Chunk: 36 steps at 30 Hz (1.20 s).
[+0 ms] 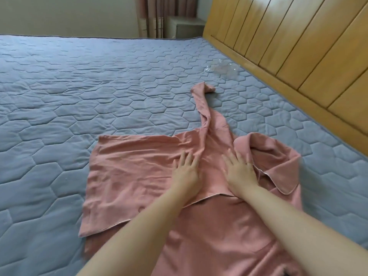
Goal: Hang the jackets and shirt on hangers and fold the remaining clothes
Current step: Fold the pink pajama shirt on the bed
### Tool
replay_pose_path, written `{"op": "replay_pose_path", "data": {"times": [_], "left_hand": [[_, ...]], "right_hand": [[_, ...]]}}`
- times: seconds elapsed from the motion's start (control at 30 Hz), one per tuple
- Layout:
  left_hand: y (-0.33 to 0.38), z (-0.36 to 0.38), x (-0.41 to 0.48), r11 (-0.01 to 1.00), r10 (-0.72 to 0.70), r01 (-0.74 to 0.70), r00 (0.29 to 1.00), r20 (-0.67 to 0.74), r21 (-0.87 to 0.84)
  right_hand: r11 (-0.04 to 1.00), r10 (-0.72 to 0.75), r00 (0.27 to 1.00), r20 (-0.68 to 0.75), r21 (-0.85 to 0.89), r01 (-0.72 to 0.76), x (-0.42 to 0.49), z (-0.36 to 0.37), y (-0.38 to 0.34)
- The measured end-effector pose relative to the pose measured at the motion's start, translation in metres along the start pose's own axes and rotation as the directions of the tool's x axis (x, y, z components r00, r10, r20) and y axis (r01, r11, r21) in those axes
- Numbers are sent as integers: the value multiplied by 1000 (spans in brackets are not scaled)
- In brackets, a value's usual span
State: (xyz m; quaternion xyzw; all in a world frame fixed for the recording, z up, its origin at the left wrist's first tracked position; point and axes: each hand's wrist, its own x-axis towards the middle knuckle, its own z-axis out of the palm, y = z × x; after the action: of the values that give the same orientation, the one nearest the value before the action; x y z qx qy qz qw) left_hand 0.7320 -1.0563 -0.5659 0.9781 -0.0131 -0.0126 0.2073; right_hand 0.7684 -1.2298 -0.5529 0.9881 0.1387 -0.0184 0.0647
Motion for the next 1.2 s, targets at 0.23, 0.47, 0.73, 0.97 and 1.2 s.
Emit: {"op": "replay_pose_path", "data": {"times": [0.23, 0.47, 0.73, 0.97, 1.2], "left_hand": [[108, 51, -23, 982, 171, -175, 984, 56, 74], [123, 96, -47, 971, 227, -225, 974, -13, 85], [127, 104, -40, 962, 248, -238, 967, -58, 134], [126, 104, -42, 966, 237, -223, 966, -105, 131], [129, 107, -41, 970, 226, -211, 965, -134, 121]], "right_hand": [[975, 219, 959, -180, 83, -207, -78, 44, 93], [545, 623, 770, -142, 785, -296, -100, 58, 108], [111, 751, 623, 218, 889, -444, -97, 42, 139], [-99, 805, 505, 310, 910, -402, -125, 54, 150], [54, 862, 464, 204, 874, -484, -136, 51, 152]]}}
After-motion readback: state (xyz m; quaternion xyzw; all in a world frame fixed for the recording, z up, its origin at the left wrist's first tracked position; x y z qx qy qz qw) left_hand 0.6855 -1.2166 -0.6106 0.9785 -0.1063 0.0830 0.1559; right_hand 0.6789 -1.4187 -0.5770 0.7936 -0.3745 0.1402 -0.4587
